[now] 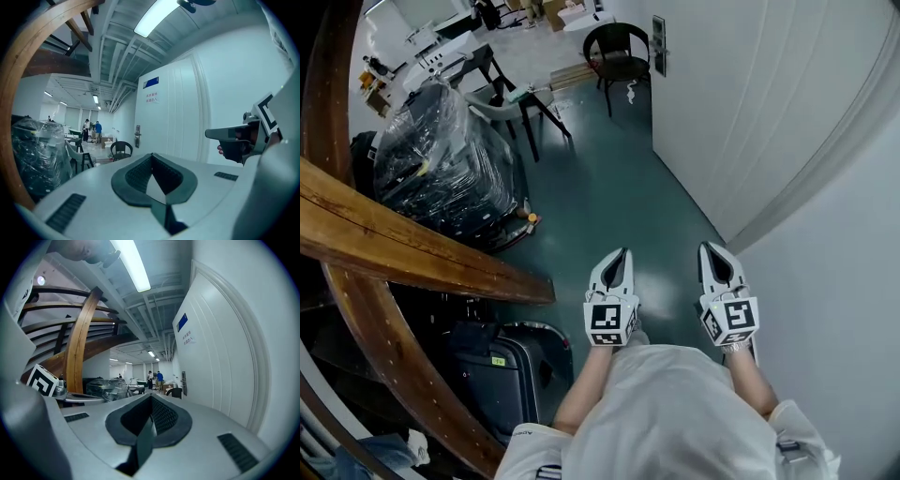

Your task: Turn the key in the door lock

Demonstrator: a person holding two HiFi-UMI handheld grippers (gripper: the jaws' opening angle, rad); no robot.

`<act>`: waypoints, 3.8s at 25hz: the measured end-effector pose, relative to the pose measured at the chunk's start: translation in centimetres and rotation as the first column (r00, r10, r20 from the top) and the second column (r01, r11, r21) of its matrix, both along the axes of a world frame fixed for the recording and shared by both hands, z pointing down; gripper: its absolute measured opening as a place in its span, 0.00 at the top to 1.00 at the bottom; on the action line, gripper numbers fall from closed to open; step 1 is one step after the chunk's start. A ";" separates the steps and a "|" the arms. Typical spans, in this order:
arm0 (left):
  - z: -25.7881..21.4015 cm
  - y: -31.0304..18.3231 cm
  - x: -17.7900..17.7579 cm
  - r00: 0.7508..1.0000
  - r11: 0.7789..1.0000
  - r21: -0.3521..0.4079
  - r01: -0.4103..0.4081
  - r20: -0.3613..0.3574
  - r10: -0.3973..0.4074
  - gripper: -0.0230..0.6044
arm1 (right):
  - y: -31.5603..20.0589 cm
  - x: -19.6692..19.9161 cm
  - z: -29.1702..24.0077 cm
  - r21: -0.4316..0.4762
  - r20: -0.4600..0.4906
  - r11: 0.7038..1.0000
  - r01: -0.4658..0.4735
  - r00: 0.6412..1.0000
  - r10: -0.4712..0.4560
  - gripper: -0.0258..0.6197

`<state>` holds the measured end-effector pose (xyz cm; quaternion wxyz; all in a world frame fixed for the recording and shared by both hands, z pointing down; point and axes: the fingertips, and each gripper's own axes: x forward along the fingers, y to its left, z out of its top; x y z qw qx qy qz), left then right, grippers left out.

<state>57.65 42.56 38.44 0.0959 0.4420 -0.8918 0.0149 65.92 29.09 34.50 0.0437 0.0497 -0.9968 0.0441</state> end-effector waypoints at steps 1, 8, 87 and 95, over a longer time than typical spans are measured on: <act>-0.2 -0.1 -1.0 1.000 1.000 0.004 -0.005 0.005 0.005 0.95 | 0.0 -1.0 0.0 0.004 -0.001 1.000 -0.004 1.000 0.004 0.97; -0.8 1.1 -7.3 0.999 0.999 0.024 -0.030 0.023 0.029 0.95 | 0.5 -7.1 -0.1 -0.009 0.009 0.999 -0.040 0.999 0.040 0.97; 2.8 -22.9 -59.8 0.941 0.941 -0.040 -0.337 -0.042 0.335 0.95 | -19.8 -55.1 4.6 -0.046 -0.112 0.939 -0.340 0.936 0.333 0.97; 4.8 -27.3 -62.4 0.935 0.935 -0.068 -0.348 -0.096 0.341 0.95 | -24.0 -59.5 6.5 -0.087 -0.144 0.941 -0.328 0.938 0.314 0.97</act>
